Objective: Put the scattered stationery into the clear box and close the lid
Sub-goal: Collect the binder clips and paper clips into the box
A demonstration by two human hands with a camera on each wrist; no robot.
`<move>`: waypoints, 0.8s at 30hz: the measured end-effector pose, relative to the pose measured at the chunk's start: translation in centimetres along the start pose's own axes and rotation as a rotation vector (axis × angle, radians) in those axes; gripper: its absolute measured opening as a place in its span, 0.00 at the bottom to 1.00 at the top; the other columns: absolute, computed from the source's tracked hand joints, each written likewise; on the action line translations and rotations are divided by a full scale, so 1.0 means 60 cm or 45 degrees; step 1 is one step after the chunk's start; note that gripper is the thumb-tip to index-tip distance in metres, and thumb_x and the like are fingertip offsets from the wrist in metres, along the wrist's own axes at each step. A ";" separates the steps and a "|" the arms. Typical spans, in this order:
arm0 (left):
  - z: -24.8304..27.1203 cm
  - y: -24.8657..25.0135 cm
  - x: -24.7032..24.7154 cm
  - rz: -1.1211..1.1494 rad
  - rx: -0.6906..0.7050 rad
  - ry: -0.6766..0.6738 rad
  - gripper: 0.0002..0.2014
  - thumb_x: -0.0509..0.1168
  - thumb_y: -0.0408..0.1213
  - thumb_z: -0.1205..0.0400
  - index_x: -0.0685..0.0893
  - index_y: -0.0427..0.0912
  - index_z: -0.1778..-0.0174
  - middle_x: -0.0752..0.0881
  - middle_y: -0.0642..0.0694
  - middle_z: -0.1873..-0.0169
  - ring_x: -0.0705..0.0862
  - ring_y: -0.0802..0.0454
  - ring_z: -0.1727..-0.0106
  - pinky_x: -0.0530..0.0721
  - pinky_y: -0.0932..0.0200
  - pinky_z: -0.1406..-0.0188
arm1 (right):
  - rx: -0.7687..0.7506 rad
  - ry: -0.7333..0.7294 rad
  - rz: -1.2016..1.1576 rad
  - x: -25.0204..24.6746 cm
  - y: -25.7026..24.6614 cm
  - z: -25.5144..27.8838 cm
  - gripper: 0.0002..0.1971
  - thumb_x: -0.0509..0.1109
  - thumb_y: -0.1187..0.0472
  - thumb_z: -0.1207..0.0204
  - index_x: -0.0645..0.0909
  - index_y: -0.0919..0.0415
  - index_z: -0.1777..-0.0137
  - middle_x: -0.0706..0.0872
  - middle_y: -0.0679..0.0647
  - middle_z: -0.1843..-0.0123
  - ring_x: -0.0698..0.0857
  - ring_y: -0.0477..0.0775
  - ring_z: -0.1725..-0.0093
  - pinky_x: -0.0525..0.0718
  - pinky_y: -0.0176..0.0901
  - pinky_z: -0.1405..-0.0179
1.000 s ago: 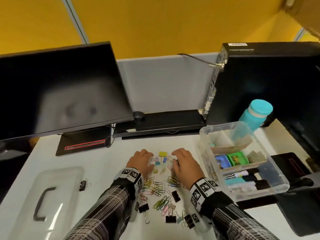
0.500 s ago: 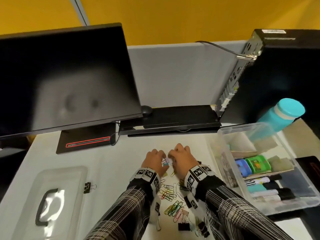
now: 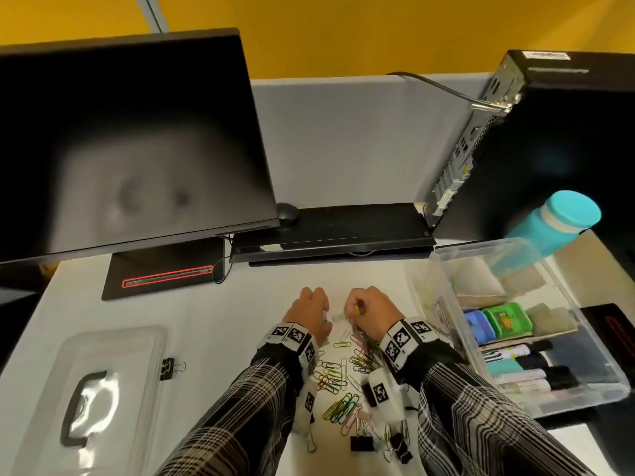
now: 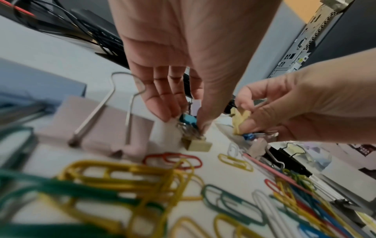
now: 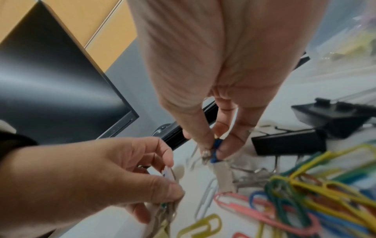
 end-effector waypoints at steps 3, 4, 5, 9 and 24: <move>0.004 -0.005 -0.005 0.066 -0.036 -0.030 0.12 0.69 0.38 0.22 0.72 0.48 0.48 0.81 0.48 0.52 0.82 0.50 0.55 0.82 0.57 0.55 | 0.014 0.055 -0.118 -0.009 0.009 0.012 0.15 0.68 0.72 0.28 0.76 0.51 0.69 0.86 0.52 0.62 0.86 0.56 0.58 0.85 0.47 0.57; 0.005 -0.007 -0.008 0.096 -0.046 -0.033 0.13 0.69 0.38 0.22 0.73 0.48 0.47 0.82 0.50 0.55 0.82 0.52 0.57 0.81 0.58 0.57 | 0.023 0.053 -0.188 -0.012 0.011 0.018 0.15 0.68 0.72 0.29 0.76 0.50 0.69 0.86 0.51 0.64 0.86 0.57 0.58 0.86 0.52 0.54; 0.007 -0.010 -0.011 0.111 -0.046 -0.035 0.13 0.69 0.39 0.22 0.73 0.49 0.46 0.82 0.51 0.58 0.82 0.53 0.58 0.80 0.59 0.58 | 0.034 0.041 -0.268 -0.015 0.013 0.025 0.15 0.69 0.71 0.29 0.76 0.50 0.68 0.84 0.51 0.65 0.85 0.57 0.60 0.85 0.54 0.52; 0.016 -0.026 -0.019 0.063 -0.042 -0.015 0.08 0.67 0.44 0.22 0.81 0.49 0.49 0.80 0.53 0.57 0.80 0.53 0.53 0.81 0.59 0.50 | 0.111 -0.009 -0.885 -0.027 0.017 0.063 0.12 0.71 0.71 0.27 0.79 0.54 0.52 0.85 0.58 0.59 0.85 0.56 0.60 0.86 0.52 0.50; 0.031 -0.038 -0.032 0.332 0.012 0.045 0.11 0.52 0.37 0.16 0.80 0.46 0.57 0.82 0.46 0.54 0.81 0.52 0.57 0.80 0.57 0.54 | 0.351 0.198 -1.117 -0.017 0.005 0.097 0.12 0.71 0.58 0.25 0.73 0.58 0.67 0.76 0.52 0.71 0.73 0.48 0.74 0.76 0.38 0.76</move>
Point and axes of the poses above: each hand's wrist, its own z-axis away from the middle knuckle, its own x-axis out of the palm, y = z × x, the point moved 3 cm from there along -z, towards the middle knuckle
